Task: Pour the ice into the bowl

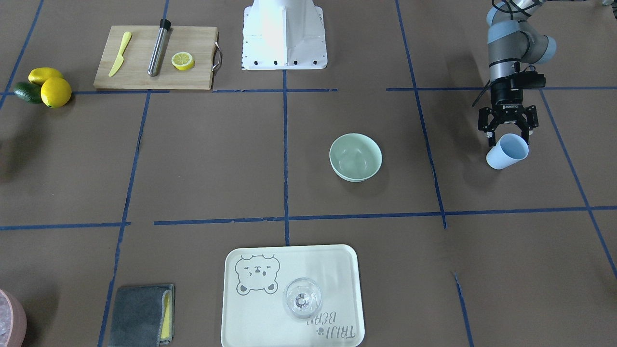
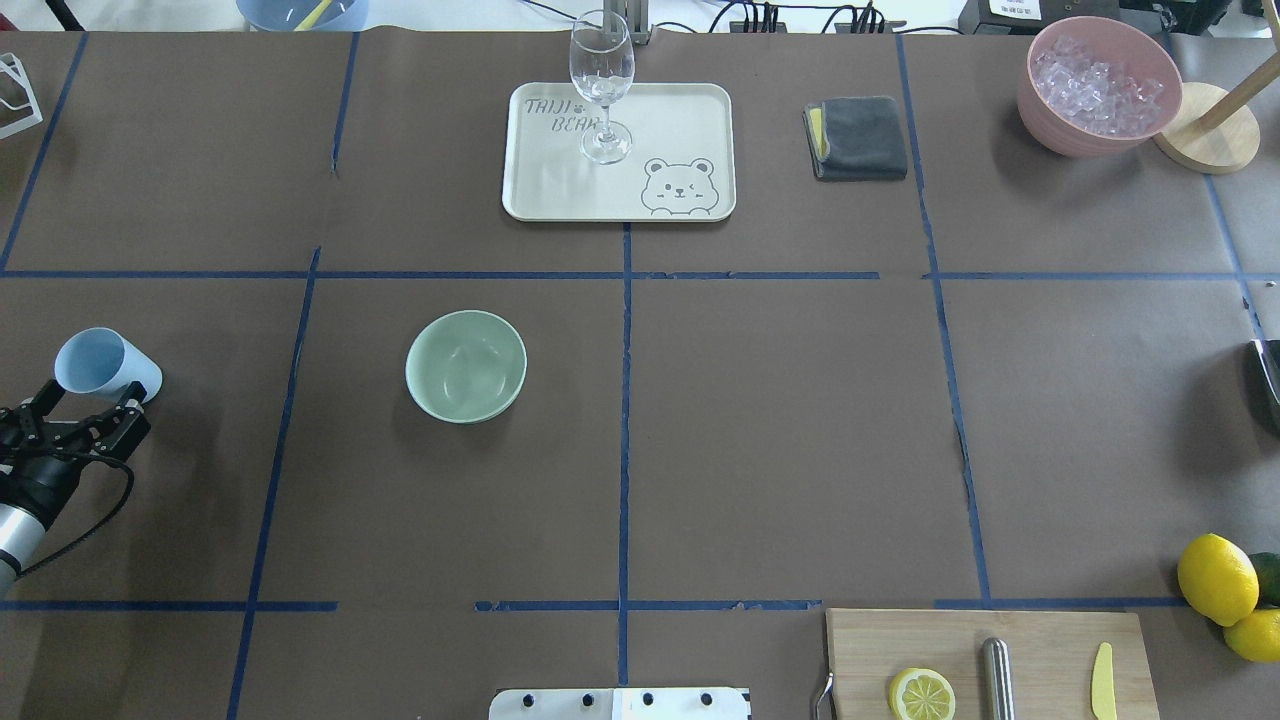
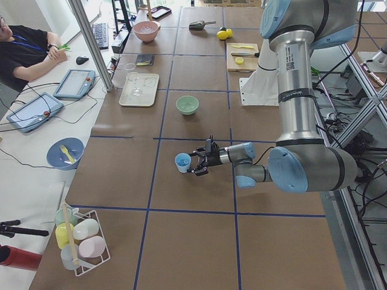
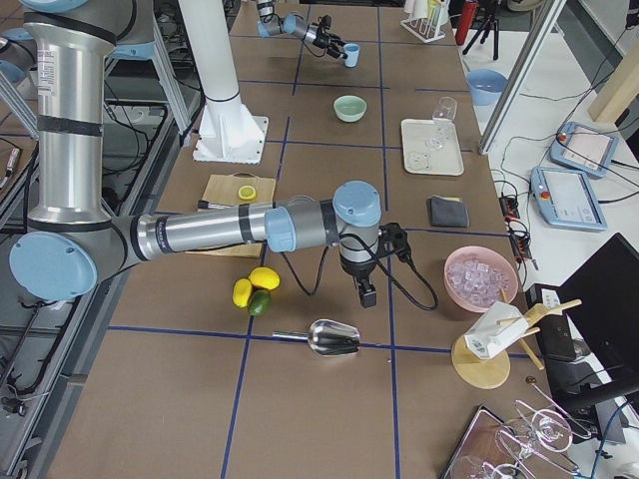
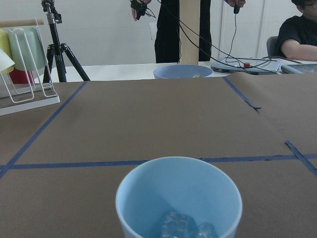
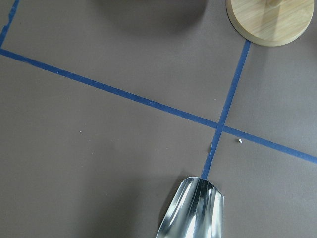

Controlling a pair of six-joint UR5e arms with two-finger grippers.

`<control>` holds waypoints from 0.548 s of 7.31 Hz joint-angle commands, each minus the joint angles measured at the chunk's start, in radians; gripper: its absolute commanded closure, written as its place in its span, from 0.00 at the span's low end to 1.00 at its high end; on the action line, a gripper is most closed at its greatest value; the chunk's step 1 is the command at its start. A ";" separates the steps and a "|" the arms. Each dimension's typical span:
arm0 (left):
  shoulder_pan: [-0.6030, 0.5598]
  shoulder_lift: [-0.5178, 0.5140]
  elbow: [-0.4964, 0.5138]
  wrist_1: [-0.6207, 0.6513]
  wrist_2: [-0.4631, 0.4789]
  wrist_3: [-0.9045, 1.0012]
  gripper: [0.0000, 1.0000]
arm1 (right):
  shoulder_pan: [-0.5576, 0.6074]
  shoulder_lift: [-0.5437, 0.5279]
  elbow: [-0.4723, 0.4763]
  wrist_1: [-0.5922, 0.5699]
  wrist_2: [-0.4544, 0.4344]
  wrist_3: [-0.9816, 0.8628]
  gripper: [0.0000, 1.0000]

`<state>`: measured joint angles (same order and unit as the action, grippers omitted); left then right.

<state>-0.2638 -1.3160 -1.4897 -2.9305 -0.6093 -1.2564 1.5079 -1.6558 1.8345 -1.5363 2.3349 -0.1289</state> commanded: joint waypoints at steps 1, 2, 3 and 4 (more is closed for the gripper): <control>-0.037 -0.049 0.043 0.001 -0.017 0.000 0.00 | 0.000 0.002 -0.001 0.001 0.000 0.000 0.00; -0.043 -0.063 0.052 0.001 -0.017 0.000 0.00 | 0.002 0.002 -0.001 -0.001 0.000 -0.001 0.00; -0.057 -0.065 0.054 0.004 -0.018 0.000 0.00 | 0.002 0.004 -0.001 -0.001 0.000 0.000 0.00; -0.078 -0.068 0.055 0.008 -0.045 0.000 0.00 | 0.003 0.007 -0.001 -0.001 -0.002 0.000 0.00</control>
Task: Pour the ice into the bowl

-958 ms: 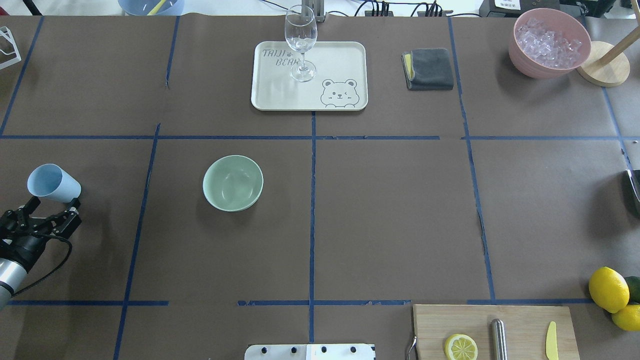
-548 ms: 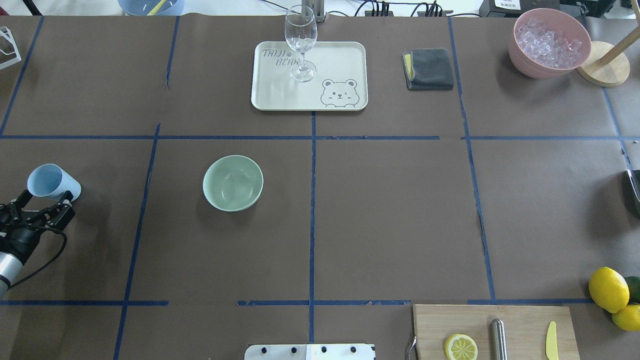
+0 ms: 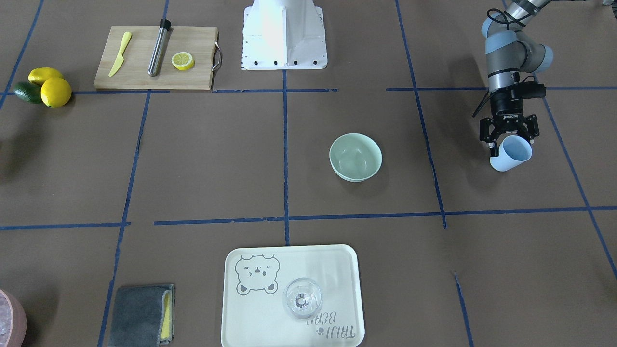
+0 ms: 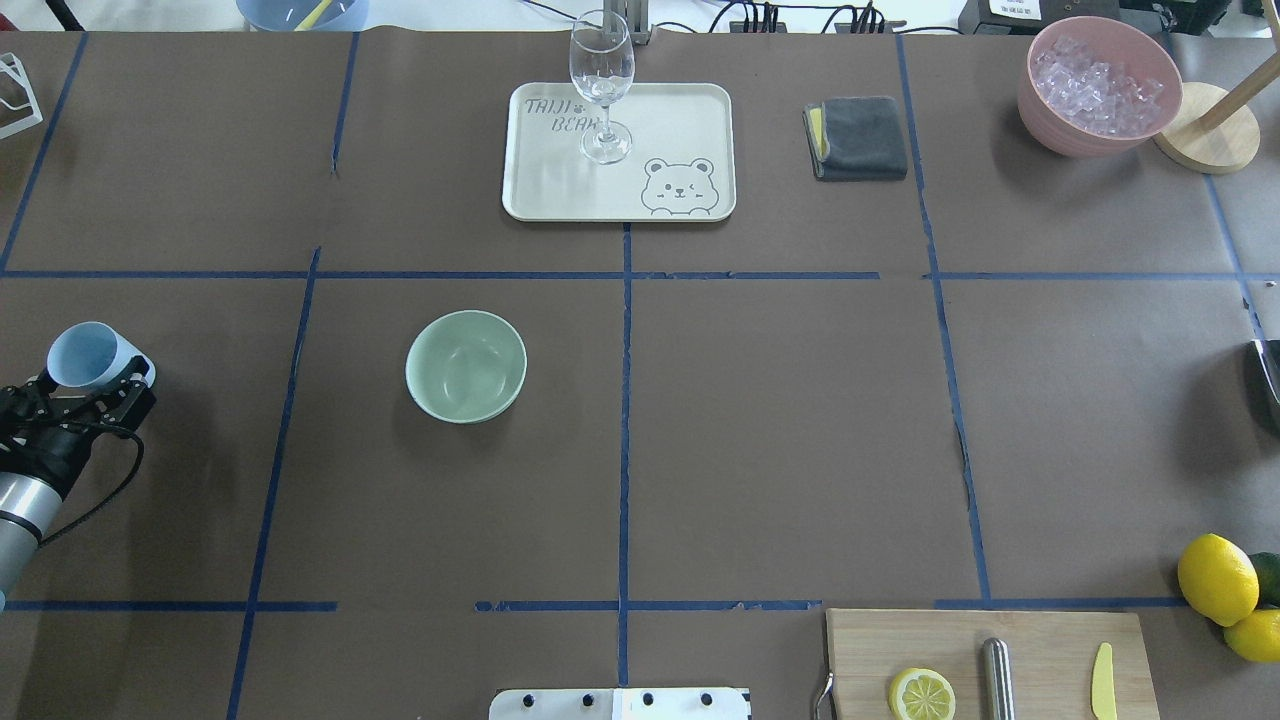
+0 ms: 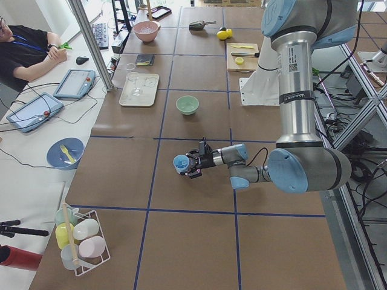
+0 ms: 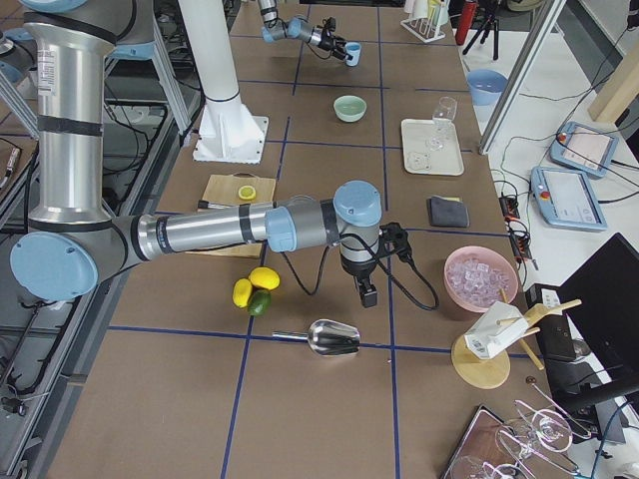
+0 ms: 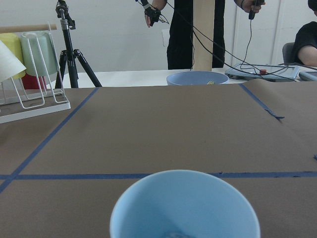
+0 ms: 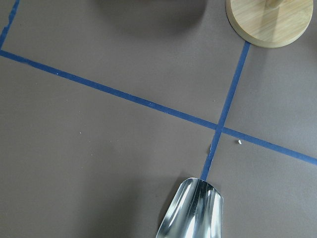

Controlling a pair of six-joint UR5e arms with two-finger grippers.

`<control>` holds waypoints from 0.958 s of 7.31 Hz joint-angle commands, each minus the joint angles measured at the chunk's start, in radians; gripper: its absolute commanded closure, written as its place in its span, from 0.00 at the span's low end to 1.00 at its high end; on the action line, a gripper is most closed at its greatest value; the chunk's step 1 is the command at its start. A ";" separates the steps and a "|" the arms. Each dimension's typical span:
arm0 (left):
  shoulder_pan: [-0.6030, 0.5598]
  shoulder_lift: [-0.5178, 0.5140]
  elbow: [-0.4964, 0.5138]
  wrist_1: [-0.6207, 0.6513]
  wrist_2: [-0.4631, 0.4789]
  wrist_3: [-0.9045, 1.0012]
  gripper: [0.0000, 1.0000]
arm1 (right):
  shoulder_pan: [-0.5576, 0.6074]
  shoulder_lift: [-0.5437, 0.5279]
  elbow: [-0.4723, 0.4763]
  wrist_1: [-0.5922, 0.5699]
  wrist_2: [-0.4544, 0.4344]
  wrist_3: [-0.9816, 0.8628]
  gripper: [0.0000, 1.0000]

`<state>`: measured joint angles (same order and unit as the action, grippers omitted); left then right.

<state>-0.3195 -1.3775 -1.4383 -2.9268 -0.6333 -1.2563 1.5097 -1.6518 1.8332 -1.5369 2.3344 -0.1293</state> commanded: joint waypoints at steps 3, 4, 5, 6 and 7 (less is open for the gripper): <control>-0.041 -0.090 0.068 0.012 -0.023 0.000 0.00 | 0.001 0.006 0.000 0.000 -0.003 0.000 0.00; -0.042 -0.090 0.068 0.012 -0.025 -0.002 0.03 | 0.003 0.007 0.000 0.000 -0.003 0.000 0.00; -0.042 -0.090 0.068 0.011 -0.023 -0.002 0.13 | 0.003 0.007 0.001 0.001 -0.003 0.008 0.00; -0.044 -0.089 0.062 0.006 -0.025 0.000 0.53 | 0.003 0.009 0.003 0.001 -0.001 0.013 0.00; -0.050 -0.087 0.053 -0.001 -0.046 0.002 0.95 | 0.004 0.009 0.003 0.001 -0.001 0.013 0.00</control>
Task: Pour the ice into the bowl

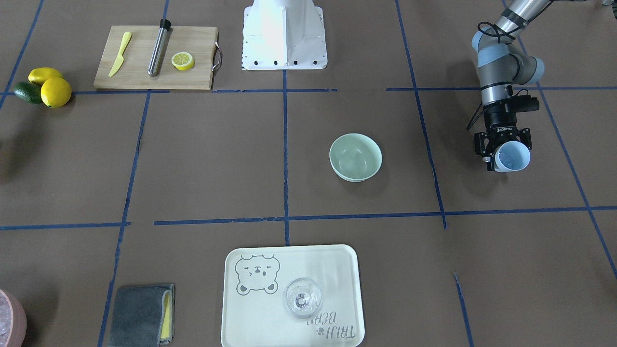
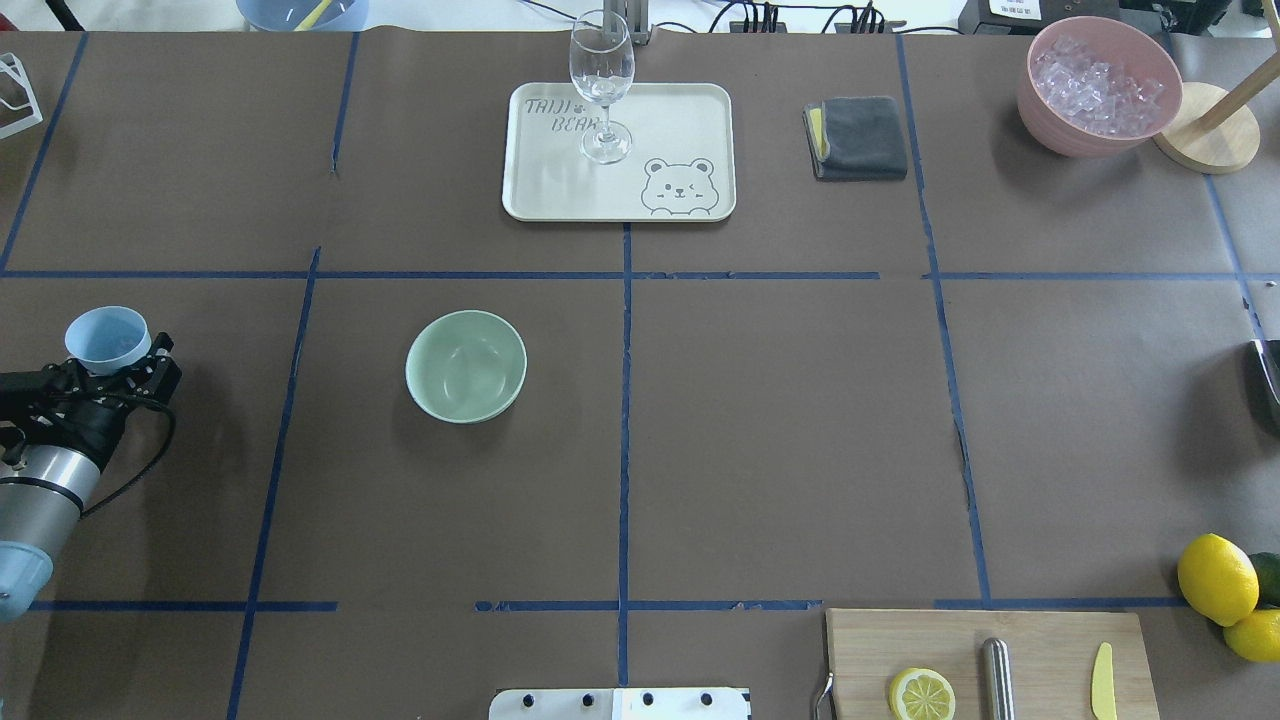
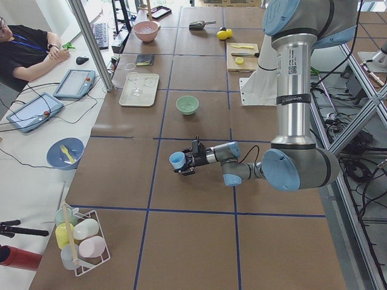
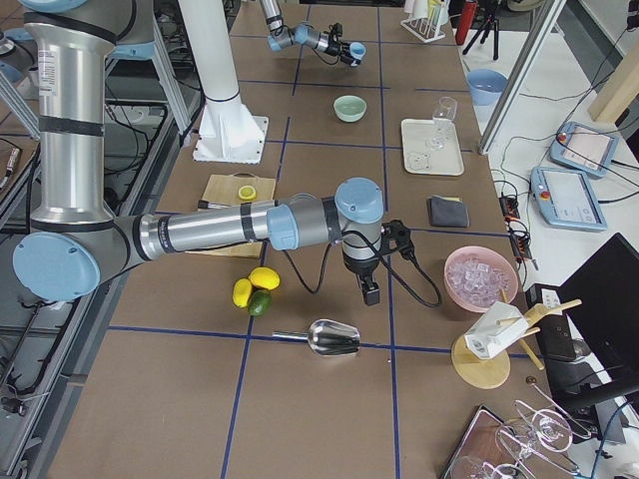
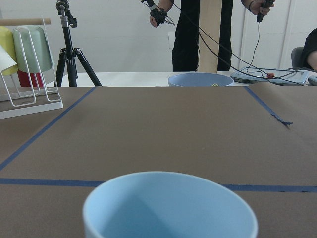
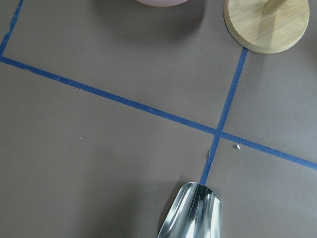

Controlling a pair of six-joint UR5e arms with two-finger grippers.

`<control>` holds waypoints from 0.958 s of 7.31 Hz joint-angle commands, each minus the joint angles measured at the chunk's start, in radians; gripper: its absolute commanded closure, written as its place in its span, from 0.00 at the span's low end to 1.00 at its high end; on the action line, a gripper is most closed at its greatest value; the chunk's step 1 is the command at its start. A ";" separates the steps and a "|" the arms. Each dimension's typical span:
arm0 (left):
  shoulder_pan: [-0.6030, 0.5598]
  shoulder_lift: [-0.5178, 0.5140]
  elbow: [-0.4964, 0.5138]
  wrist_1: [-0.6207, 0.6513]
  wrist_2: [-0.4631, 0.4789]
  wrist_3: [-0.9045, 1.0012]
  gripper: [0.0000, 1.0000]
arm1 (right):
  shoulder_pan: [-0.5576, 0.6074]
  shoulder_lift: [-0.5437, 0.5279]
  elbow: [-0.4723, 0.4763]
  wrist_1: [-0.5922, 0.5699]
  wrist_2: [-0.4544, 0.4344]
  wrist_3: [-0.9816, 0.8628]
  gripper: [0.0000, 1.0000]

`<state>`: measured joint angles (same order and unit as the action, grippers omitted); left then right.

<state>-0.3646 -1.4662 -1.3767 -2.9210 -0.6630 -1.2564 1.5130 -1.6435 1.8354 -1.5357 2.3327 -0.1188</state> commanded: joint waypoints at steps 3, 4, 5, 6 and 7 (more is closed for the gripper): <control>-0.048 0.020 -0.106 -0.128 -0.104 0.218 1.00 | 0.001 0.001 -0.001 -0.001 0.002 0.002 0.00; -0.057 0.017 -0.142 -0.129 -0.107 0.349 1.00 | 0.001 -0.001 -0.002 -0.001 0.004 0.002 0.00; -0.060 0.003 -0.206 -0.126 -0.109 0.485 1.00 | 0.001 -0.002 -0.002 -0.001 0.004 0.002 0.00; -0.057 -0.003 -0.253 -0.124 -0.112 0.617 1.00 | 0.001 -0.004 -0.004 -0.001 0.005 0.002 0.00; -0.057 -0.034 -0.272 -0.124 -0.136 0.694 1.00 | 0.001 -0.007 -0.005 -0.001 0.005 0.002 0.00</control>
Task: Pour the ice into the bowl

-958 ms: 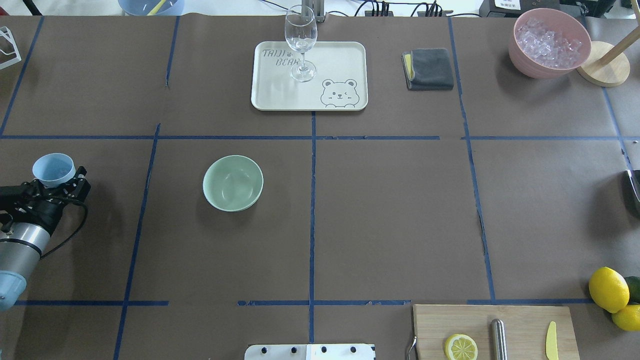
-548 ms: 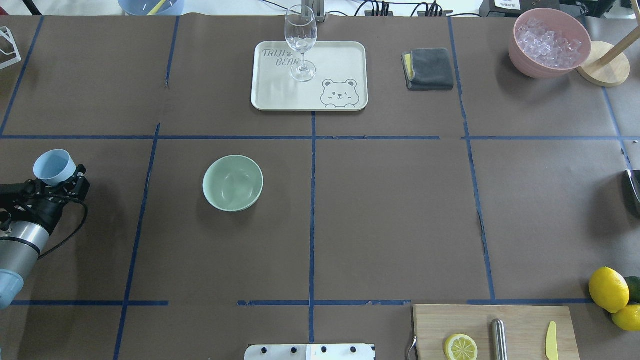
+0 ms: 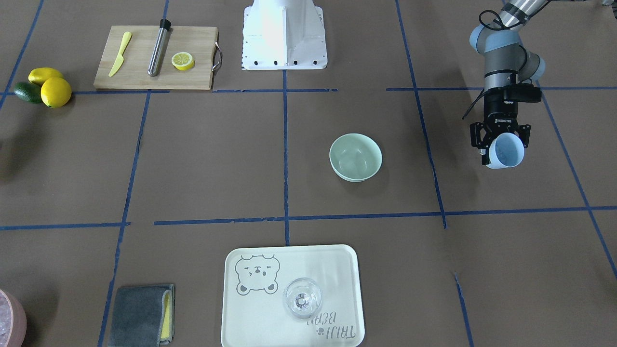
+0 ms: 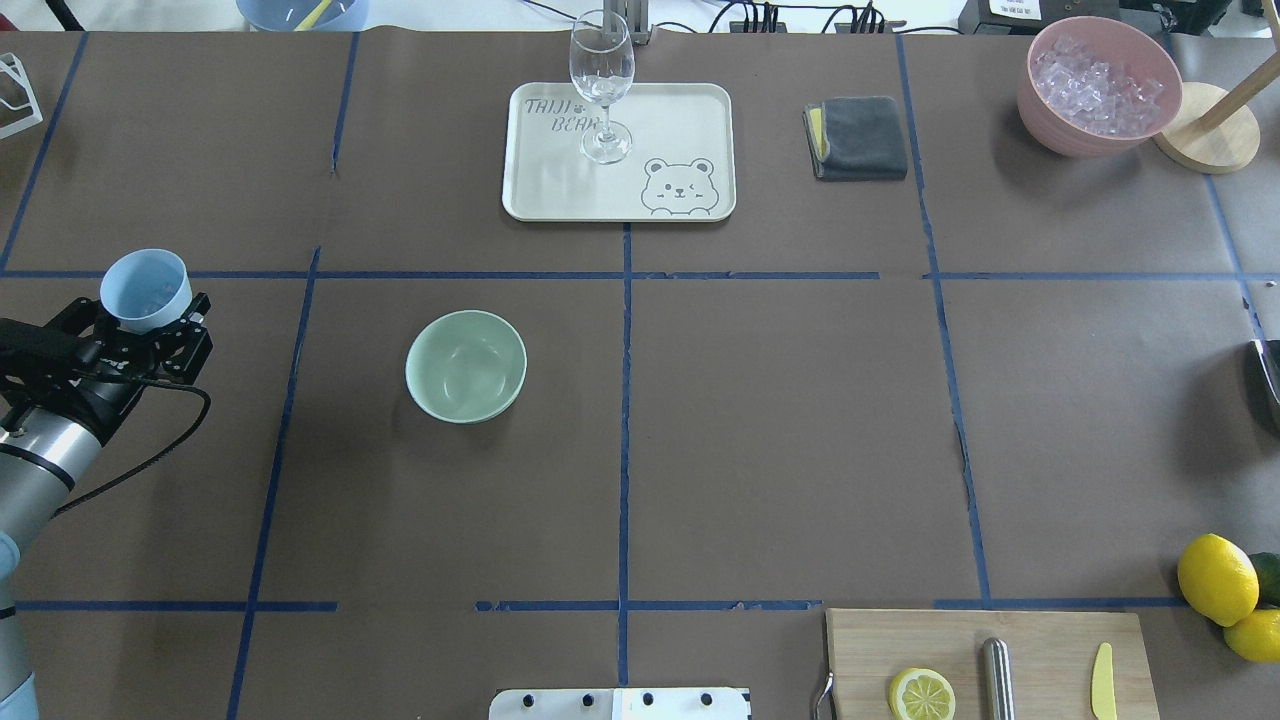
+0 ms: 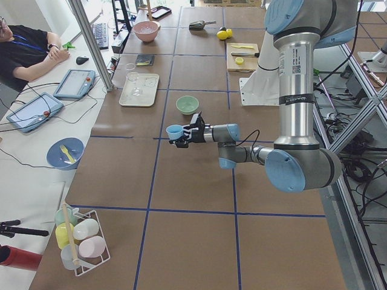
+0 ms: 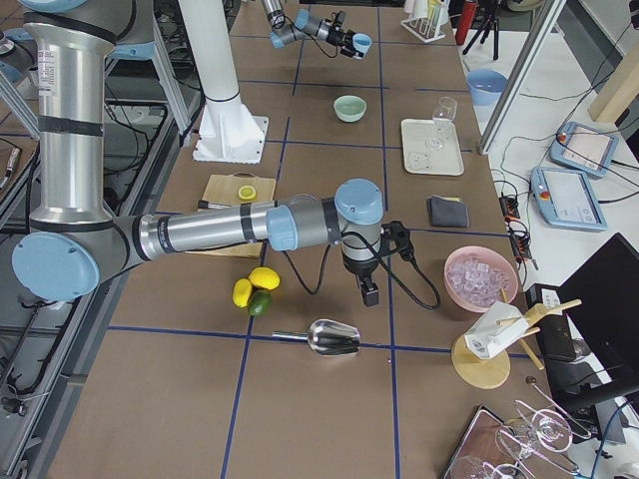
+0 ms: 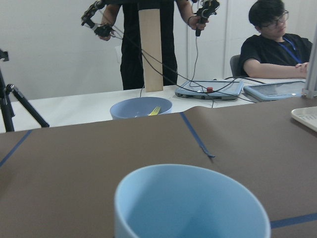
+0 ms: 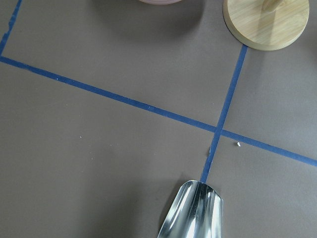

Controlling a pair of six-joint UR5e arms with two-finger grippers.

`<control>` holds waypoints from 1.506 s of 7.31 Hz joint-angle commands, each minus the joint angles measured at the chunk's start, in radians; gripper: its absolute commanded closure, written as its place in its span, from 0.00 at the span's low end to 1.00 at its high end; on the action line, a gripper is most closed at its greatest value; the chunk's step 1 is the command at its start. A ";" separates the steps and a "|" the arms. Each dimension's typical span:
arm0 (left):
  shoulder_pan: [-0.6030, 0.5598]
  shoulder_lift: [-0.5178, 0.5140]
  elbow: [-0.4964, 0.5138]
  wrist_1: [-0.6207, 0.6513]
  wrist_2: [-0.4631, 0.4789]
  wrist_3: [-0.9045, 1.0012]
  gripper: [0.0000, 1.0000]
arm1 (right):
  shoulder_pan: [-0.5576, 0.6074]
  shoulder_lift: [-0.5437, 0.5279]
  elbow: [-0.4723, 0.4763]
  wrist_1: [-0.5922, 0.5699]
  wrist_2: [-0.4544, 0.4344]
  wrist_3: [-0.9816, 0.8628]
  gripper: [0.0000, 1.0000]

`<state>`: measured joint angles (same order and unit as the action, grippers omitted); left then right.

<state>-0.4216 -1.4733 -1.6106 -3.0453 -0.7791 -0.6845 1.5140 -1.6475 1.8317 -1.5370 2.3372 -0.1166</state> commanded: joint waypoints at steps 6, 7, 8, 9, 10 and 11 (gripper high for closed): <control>0.010 -0.185 -0.026 0.187 -0.045 0.343 1.00 | 0.035 -0.034 -0.017 -0.011 -0.004 -0.002 0.00; 0.015 -0.199 -0.025 0.195 0.013 0.467 1.00 | 0.037 -0.038 -0.019 -0.011 -0.004 0.000 0.00; 0.018 -0.208 -0.020 0.197 0.023 0.555 1.00 | 0.038 -0.043 -0.019 -0.009 -0.006 -0.002 0.00; 0.027 -0.225 0.006 0.204 0.026 0.615 1.00 | 0.040 -0.046 -0.019 -0.009 -0.006 -0.002 0.00; 0.035 -0.254 0.018 0.227 0.056 0.693 1.00 | 0.040 -0.048 -0.019 -0.011 -0.006 -0.002 0.00; 0.074 -0.259 0.024 0.229 0.069 0.764 1.00 | 0.041 -0.049 -0.019 -0.011 -0.006 -0.002 0.00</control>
<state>-0.3797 -1.7167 -1.5979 -2.8260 -0.7306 -0.0098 1.5540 -1.6943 1.8132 -1.5473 2.3317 -0.1181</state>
